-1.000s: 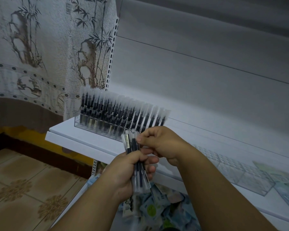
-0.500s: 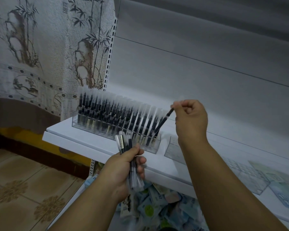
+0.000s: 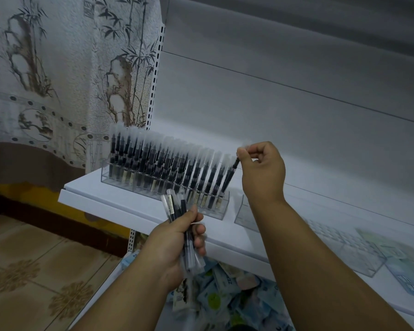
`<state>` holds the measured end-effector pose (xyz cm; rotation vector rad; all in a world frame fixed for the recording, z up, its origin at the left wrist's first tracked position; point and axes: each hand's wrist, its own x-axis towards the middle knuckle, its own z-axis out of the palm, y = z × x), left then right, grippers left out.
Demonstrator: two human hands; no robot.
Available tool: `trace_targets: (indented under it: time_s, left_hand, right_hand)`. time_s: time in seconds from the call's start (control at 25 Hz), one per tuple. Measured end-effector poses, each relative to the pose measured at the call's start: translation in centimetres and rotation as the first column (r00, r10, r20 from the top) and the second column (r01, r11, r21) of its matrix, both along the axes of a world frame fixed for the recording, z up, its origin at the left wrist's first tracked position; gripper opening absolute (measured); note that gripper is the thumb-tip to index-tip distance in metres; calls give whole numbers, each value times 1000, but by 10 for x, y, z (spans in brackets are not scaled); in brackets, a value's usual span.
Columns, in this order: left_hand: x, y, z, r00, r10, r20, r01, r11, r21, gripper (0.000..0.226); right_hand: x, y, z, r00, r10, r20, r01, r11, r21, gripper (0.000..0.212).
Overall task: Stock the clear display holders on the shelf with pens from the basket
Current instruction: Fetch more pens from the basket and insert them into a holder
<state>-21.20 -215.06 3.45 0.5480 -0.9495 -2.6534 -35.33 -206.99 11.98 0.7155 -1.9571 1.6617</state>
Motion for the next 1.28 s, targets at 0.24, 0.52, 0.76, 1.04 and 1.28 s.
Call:
trace_targets:
  time_s: [0.24,0.52,0.76,1.04,1.28]
  left_hand:
    - [1,0,-2,1000,2,4,-2,1000,1,23]
    - [2,2,-1,1000,-6,1,6,1000,29,21]
    - [2,4,0,1000,-15,-11,15,1000,11,25]
    - [-2,10,11,980,-180,-83,170,978,-121,41]
    - [-20,40,16,980,-201,14,194,925,-326,43]
  right_hand:
    - [-7,-2,1,999,1,-43,3,996,91,13]
    - [-8,2,-3,995,91,28,-95,964,247,16]
    - [-1,5,-25,991,55,126,-92,948,305,20]
    - [30,19,-16,909,123,399,-291,872,394,33]
    - [22,50,-11,767,281,577,-479,849,223,13]
